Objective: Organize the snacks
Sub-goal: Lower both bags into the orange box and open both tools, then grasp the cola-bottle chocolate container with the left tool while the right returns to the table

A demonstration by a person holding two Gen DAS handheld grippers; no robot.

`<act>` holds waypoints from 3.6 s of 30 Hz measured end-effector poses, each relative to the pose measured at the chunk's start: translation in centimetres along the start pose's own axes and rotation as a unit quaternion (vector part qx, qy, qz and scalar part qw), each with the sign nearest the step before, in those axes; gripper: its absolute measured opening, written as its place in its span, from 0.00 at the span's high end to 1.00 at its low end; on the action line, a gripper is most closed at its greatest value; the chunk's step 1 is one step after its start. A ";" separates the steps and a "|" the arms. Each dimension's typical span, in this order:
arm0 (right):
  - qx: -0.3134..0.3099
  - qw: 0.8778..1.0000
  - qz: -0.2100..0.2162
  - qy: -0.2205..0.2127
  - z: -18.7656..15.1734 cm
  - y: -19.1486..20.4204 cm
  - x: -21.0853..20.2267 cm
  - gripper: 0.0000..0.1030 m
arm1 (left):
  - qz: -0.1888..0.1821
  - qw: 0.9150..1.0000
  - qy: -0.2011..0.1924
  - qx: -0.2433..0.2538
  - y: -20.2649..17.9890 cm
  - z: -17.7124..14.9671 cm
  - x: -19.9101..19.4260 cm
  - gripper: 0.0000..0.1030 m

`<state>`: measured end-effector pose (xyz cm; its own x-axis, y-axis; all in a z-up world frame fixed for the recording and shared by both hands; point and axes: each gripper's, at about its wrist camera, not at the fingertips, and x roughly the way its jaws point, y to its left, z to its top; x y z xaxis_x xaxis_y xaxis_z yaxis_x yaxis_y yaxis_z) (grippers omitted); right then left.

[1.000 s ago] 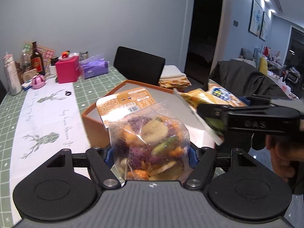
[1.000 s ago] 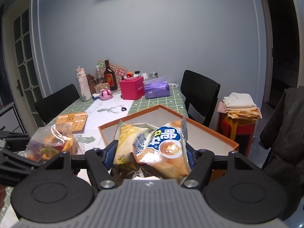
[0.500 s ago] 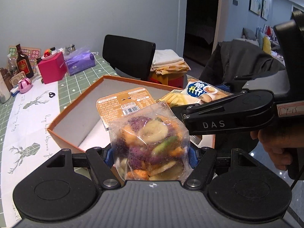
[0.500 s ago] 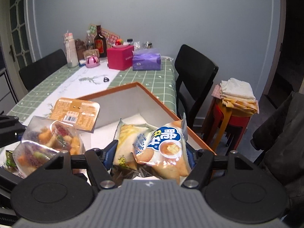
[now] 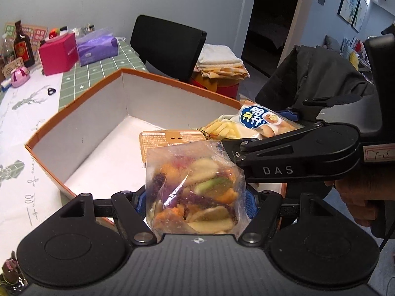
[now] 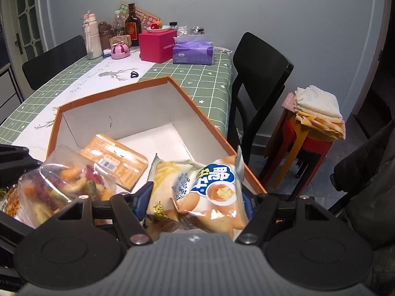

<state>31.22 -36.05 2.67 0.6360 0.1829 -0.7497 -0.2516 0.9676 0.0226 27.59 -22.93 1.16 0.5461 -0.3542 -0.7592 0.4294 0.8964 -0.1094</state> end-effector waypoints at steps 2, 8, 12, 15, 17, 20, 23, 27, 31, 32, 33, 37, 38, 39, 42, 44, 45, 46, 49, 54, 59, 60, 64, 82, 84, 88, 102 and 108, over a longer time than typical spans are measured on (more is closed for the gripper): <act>-0.007 1.000 0.001 0.008 -0.3 0.0 0.3 0.34 | -0.001 1.000 0.010 0.011 -0.2 -0.1 0.5 0.21; -0.006 1.000 -0.003 0.007 -0.3 -0.1 0.4 0.30 | -0.002 0.999 0.028 -0.032 0.3 0.4 1.1 0.14; 0.009 1.000 -0.002 -0.004 -0.2 -0.4 0.1 0.28 | -0.016 0.998 0.022 -0.053 0.9 0.7 0.9 0.13; 0.033 0.999 0.005 -0.019 -0.1 -0.9 -0.3 0.26 | -0.027 0.997 0.009 -0.066 1.5 1.0 0.4 0.11; 0.048 0.998 0.012 -0.030 0.0 -1.2 -0.6 0.19 | -0.043 0.996 0.001 -0.075 1.8 1.0 0.1 0.10; 0.060 0.997 0.020 -0.036 0.3 -1.2 -0.8 0.18 | -0.054 0.996 -0.010 -0.076 1.9 1.0 -0.5 0.10; 0.061 0.997 0.016 -0.039 0.4 -0.9 -1.1 0.18 | -0.054 0.996 -0.014 -0.066 1.8 1.1 -0.9 0.10; 0.062 0.997 0.020 -0.043 0.3 -0.6 -1.5 0.18 | -0.051 0.997 -0.023 -0.056 2.1 0.8 -1.6 0.10; 0.063 0.997 0.022 -0.046 0.0 -0.4 -2.0 0.18 | -0.045 0.997 -0.036 -0.056 3.1 0.4 -2.6 0.10; 0.065 0.997 0.023 -0.047 0.0 -0.4 -2.1 0.18 | -0.043 0.997 -0.041 -0.056 3.3 0.2 -2.9 0.10; 0.066 0.996 0.023 -0.048 0.0 -0.3 -2.2 0.18 | -0.042 0.997 -0.045 -0.056 3.7 0.1 -3.2 0.10; 0.072 0.996 0.024 -0.053 -0.1 0.0 -2.8 0.18 | -0.036 0.996 -0.069 -0.051 5.0 -0.5 -4.8 0.10; 0.073 0.995 0.024 -0.055 -0.1 0.2 -3.0 0.18 | -0.034 0.995 -0.075 -0.051 5.3 -0.8 -5.3 0.10; 0.074 0.995 0.025 -0.057 -0.2 0.4 -3.3 0.18 | -0.031 0.995 -0.081 -0.049 5.6 -1.0 -5.8 0.10; 0.079 0.995 0.023 -0.062 -0.5 1.0 -4.0 0.18 | -0.019 0.995 -0.091 -0.041 6.5 -1.8 -7.0 0.10; 0.083 0.994 0.020 -0.065 -0.7 1.5 -4.6 0.18 | -0.011 0.994 -0.099 -0.039 7.3 -2.6 -7.8 0.10; 0.087 0.994 0.018 -0.065 -0.9 1.8 -4.8 0.18 | -0.007 0.994 -0.103 -0.039 7.7 -3.1 -8.2 0.10; 0.091 0.994 0.015 -0.066 -1.1 2.0 -5.1 0.18 | -0.003 0.994 -0.106 -0.039 8.2 -3.6 -8.6 0.10; 0.100 0.993 0.006 -0.066 -2.1 3.0 -6.1 0.18 | 0.006 0.992 -0.117 -0.035 9.9 -5.1 -9.7 0.10; 0.109 0.990 0.013 -0.087 -3.9 4.9 -8.4 0.18 | 0.034 0.993 -0.107 -0.038 12.9 -7.9 -11.7 0.10; 0.118 0.986 0.030 -0.114 -6.0 7.3 -10.9 0.18 | 0.050 0.989 -0.113 -0.087 16.7 -10.8 -13.8 0.10; 0.119 0.985 0.033 -0.118 -6.5 7.7 -11.2 0.18 | 0.054 0.988 -0.114 -0.094 17.2 -11.4 -14.1 0.10; 0.129 0.982 0.041 -0.129 -8.6 9.7 -12.4 0.18 | 0.065 0.984 -0.113 -0.117 19.0 -13.9 -15.2 0.10; 0.170 0.982 0.017 -0.080 -19.2 16.0 -9.9 0.17 | 0.101 0.968 -0.085 -0.215 23.0 -22.6 -15.2 0.10; 0.166 0.983 0.014 -0.075 -19.5 16.3 -9.4 0.17 | 0.102 0.967 -0.079 -0.221 22.5 -22.8 -14.8 0.10; 0.165 0.983 0.012 -0.076 -19.7 16.7 -9.1 0.17 | 0.108 0.965 -0.069 -0.229 21.4 -22.9 -13.4 0.13; 0.168 0.983 0.005 -0.078 -20.4 16.3 -9.3 0.17 | 0.137 0.976 -0.039 -0.166 21.1 -24.0 -13.1 0.61; 0.180 0.981 -0.002 -0.070 -20.6 16.0 -8.4 0.17 | 0.079 0.993 -0.015 -0.089 19.9 -25.6 -14.5 0.64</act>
<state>6.85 -25.72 -4.30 0.7369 0.1773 -0.6524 0.0081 0.9626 0.2708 9.77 6.92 -6.43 0.6198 -0.2101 -0.7561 0.2040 0.9735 -0.1033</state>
